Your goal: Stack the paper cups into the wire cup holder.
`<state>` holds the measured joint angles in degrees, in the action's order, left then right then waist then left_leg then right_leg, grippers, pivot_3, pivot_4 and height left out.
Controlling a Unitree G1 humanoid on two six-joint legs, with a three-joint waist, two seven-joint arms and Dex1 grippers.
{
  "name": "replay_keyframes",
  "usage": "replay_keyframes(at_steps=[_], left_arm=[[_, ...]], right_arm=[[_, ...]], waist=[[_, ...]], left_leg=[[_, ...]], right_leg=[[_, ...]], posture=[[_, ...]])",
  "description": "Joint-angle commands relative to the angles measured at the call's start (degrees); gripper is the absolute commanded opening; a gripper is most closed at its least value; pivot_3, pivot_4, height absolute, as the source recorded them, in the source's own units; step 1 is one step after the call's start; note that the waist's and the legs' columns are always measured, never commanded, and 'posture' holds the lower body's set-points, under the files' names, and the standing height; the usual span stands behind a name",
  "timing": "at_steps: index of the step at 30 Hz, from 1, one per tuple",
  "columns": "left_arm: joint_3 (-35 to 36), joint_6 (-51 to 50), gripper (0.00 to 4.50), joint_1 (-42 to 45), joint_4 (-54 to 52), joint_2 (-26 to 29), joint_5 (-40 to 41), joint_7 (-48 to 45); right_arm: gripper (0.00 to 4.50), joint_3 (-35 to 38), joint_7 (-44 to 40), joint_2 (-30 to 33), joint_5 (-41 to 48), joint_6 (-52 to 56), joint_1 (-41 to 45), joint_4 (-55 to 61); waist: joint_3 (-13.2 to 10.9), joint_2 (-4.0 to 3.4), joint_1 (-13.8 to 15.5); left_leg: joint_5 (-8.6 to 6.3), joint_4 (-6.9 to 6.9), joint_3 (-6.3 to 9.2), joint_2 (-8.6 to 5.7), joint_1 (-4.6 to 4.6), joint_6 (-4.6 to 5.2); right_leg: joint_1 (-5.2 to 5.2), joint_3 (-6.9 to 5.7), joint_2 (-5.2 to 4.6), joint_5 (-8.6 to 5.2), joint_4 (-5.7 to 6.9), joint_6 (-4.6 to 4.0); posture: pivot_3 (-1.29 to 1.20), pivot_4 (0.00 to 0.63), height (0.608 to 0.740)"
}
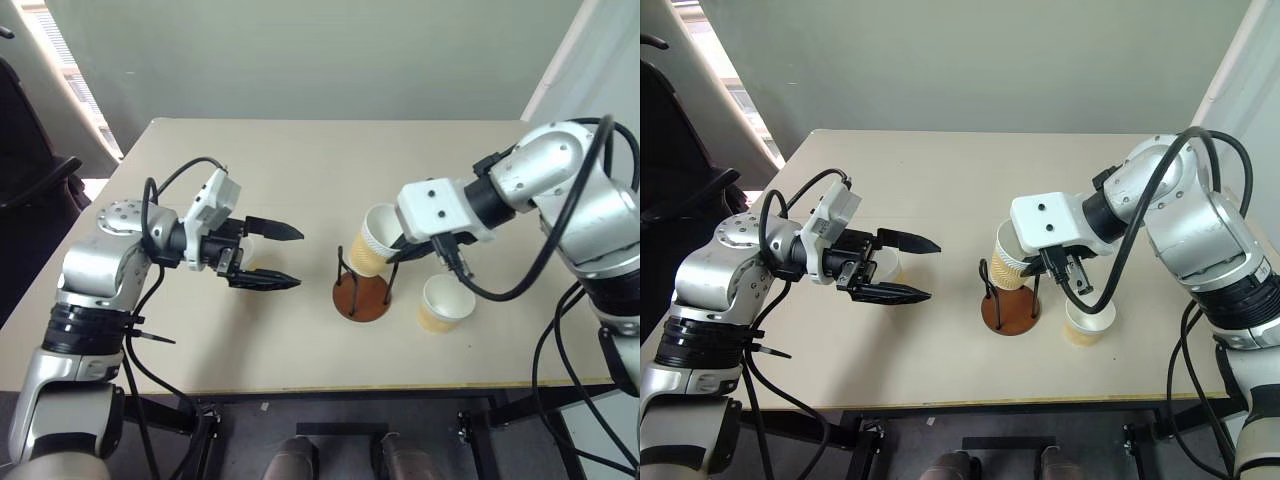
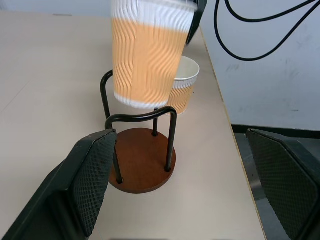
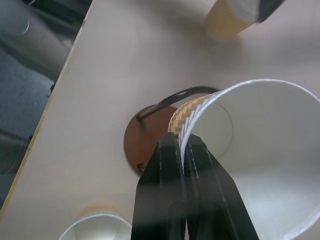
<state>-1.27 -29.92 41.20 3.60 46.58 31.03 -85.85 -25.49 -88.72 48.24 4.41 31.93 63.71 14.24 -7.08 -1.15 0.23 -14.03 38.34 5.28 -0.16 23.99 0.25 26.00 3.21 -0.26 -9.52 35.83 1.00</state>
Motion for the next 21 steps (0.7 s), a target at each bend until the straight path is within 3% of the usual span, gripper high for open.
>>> replay_keyframes(at_steps=[1, 2, 5, 13, 21], left_arm=[[0.29, 0.57, 4.50, 0.40, -1.70, 0.19, -0.03, 0.28], [0.29, 0.56, 4.50, 0.31, -1.80, 0.18, -0.04, 0.35], [0.37, 0.46, 4.50, 0.12, -2.10, 0.17, -0.01, 0.59], [1.06, 0.94, 4.50, -0.52, -3.20, 0.37, -0.34, 2.51], [-1.35, 4.61, 4.50, -1.48, -9.08, 7.37, -11.40, 8.98]], right_arm=[[0.03, -0.43, 1.28, -0.75, -1.97, -2.09, 0.67, -0.36], [0.03, -0.56, 1.51, -0.97, -2.38, -2.43, 0.60, -0.59], [0.62, -0.67, 1.88, -1.45, -3.21, -3.04, 0.33, -1.06], [3.28, 2.19, 5.24, -3.36, -2.25, -0.30, 0.33, -2.03], [3.28, 15.47, 8.89, -4.83, 13.03, 19.62, 1.11, 1.10]], waist=[[0.00, 0.00, -0.01], [0.00, 0.00, -0.02], [0.00, 0.00, -0.01], [0.00, 0.00, -0.02], [-0.02, 0.03, -0.03]], left_leg=[[0.00, 0.01, 0.00, 0.00, 0.00, 0.00], [0.00, 0.00, 0.00, 0.00, 0.00, 0.00], [0.00, 0.00, 0.01, 0.00, 0.00, 0.00], [0.00, 0.01, 0.00, 0.00, 0.00, 0.00], [0.03, -0.01, -0.01, 0.00, 0.02, -0.04]], right_leg=[[0.00, 0.00, 0.00, 0.00, 0.00, 0.00], [0.00, 0.00, 0.00, 0.00, 0.01, 0.00], [0.00, -0.01, 0.00, 0.00, 0.01, 0.01], [0.00, -0.01, 0.00, 0.00, 0.01, 0.01], [0.00, 0.00, 0.02, -0.13, -0.04, -0.14]], posture=[[0.00, 0.150, 0.740], [0.00, 0.150, 0.740], [0.00, 0.150, 0.740], [0.00, 0.150, 0.740], [0.00, 0.150, 0.740]])
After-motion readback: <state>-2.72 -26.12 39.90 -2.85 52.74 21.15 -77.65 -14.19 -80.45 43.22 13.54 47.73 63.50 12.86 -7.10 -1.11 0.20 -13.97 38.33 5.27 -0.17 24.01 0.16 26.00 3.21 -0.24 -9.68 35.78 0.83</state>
